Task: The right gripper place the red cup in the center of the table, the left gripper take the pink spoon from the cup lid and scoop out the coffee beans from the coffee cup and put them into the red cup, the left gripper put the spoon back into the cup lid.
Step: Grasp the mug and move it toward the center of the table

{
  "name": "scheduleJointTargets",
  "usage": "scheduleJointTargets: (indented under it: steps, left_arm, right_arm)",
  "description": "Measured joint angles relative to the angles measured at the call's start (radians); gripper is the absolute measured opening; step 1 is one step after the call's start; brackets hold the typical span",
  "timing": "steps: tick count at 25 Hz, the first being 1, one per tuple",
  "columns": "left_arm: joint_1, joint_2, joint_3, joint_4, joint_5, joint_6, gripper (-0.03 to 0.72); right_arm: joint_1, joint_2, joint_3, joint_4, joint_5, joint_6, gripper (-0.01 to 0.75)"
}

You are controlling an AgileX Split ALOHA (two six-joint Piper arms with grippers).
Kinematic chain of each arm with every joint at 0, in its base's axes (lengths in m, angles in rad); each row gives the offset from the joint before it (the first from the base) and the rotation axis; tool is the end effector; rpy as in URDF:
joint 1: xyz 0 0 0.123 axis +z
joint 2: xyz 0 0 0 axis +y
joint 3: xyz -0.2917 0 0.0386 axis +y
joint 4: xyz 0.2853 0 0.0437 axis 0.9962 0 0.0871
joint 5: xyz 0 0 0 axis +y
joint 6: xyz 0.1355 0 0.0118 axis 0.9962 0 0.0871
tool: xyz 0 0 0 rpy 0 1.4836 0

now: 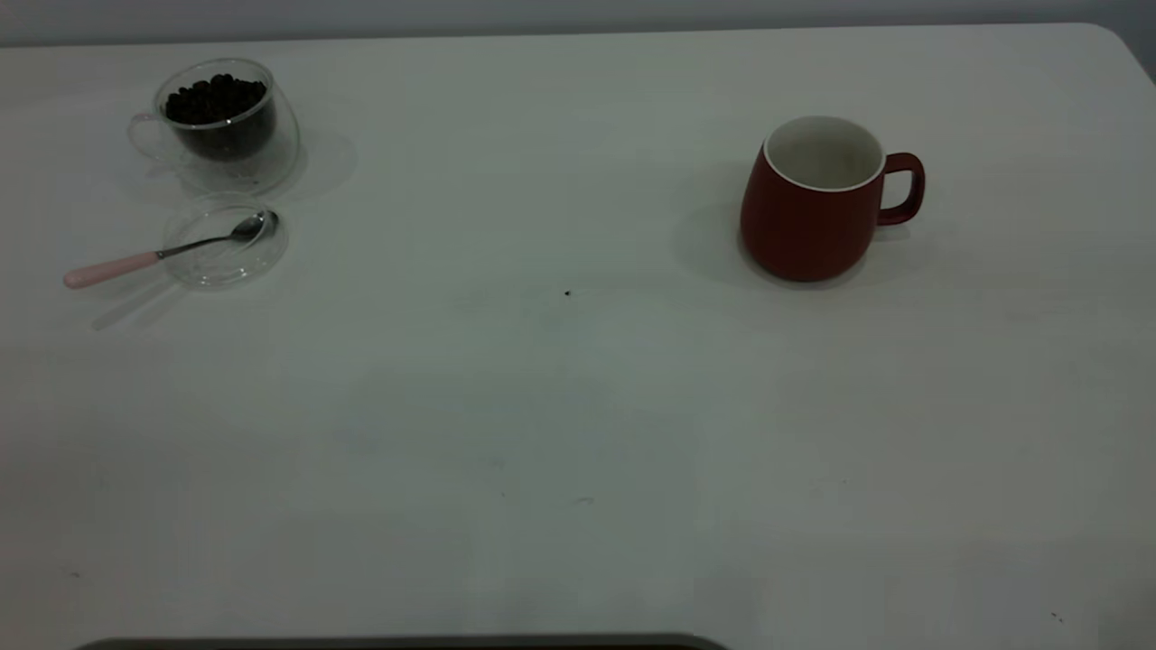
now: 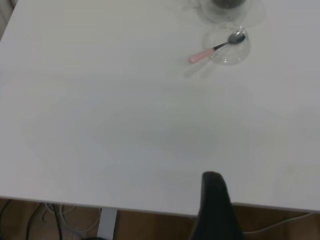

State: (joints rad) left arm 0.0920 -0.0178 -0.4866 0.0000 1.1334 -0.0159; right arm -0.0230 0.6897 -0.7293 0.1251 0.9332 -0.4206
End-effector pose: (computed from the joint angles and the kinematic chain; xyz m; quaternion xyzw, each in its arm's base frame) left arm 0.0526 0.0049 0.2624 -0.0469 0.8693 0.0187 0.4917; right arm 0.1771 0.0096 0.2960 -0.1674 0.9109 -0.0229 0.3764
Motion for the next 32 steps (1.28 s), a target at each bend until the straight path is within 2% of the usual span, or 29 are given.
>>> scheduleJointTargets:
  steps: [7,12,15,20,32]
  left_arm:
    - [0.0,0.0,0.0,0.0,0.0,0.0,0.589]
    - [0.0,0.0,0.0,0.0,0.0,0.0,0.589]
    - [0.0,0.0,0.0,0.0,0.0,0.0,0.589]
    - [0.0,0.0,0.0,0.0,0.0,0.0,0.589]
    - [0.0,0.0,0.0,0.0,0.0,-0.002,0.589]
  right_arm:
    - [0.0,0.413,-0.012,0.018,-0.315,-0.398,0.589]
    - [0.0,0.68,-0.021,0.069,-0.459,-0.635,0.589]
    - [0.0,0.831,-0.028,0.098,-0.541,-0.712,0.589]
    - [0.031,1.039,-0.118,0.116,-0.576,-0.777,0.589]
    - [0.156,1.469,-0.429,0.117,-0.581,-0.786,0.589]
